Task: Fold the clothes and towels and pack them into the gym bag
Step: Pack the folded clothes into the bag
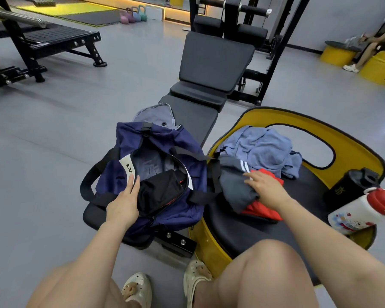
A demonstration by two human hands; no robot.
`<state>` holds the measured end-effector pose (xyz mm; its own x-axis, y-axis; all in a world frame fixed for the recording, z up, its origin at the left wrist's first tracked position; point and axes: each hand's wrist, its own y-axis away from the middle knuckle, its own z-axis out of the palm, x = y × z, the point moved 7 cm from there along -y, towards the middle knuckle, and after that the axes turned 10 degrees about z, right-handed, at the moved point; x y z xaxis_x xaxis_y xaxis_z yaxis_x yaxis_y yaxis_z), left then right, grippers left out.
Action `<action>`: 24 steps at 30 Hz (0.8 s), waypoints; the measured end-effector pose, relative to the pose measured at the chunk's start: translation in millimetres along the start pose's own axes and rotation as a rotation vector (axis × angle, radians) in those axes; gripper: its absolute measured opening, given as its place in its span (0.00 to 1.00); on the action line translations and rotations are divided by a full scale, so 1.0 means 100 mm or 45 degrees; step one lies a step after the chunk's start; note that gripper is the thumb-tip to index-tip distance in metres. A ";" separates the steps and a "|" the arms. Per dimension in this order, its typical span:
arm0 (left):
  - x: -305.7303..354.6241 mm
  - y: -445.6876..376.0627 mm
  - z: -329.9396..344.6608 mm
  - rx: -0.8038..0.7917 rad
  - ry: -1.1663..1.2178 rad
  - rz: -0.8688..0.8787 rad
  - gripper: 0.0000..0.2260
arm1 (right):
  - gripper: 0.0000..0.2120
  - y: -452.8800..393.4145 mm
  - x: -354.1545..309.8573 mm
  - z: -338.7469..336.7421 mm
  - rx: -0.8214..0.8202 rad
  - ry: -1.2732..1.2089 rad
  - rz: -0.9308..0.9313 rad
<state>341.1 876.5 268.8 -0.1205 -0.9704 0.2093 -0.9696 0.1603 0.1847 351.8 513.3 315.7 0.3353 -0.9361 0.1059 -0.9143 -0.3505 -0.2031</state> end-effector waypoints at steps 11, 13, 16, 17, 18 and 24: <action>-0.01 0.02 0.02 0.001 0.020 0.007 0.41 | 0.07 -0.01 0.04 0.32 -0.225 -0.944 0.972; -0.01 0.01 0.03 0.000 0.032 0.012 0.41 | 0.09 -0.09 0.09 0.23 -0.157 -1.027 1.092; -0.01 0.01 0.02 0.003 0.074 0.005 0.41 | 0.12 -0.24 0.15 -0.02 -0.010 -1.097 1.185; -0.01 0.01 0.00 0.005 0.101 -0.004 0.41 | 0.13 -0.30 0.15 -0.12 0.039 -1.090 1.192; -0.01 0.01 -0.02 0.007 0.134 -0.014 0.41 | 0.13 -0.36 0.12 -0.22 0.082 -1.082 1.192; -0.05 0.03 -0.07 0.040 0.310 -0.032 0.42 | 0.17 -0.71 -0.19 -0.78 0.292 -1.074 1.169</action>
<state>340.6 883.4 275.3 -0.0454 -0.9013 0.4307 -0.9783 0.1273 0.1633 392.5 558.1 404.0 -0.2821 -0.5344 -0.7967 -0.8546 0.5174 -0.0445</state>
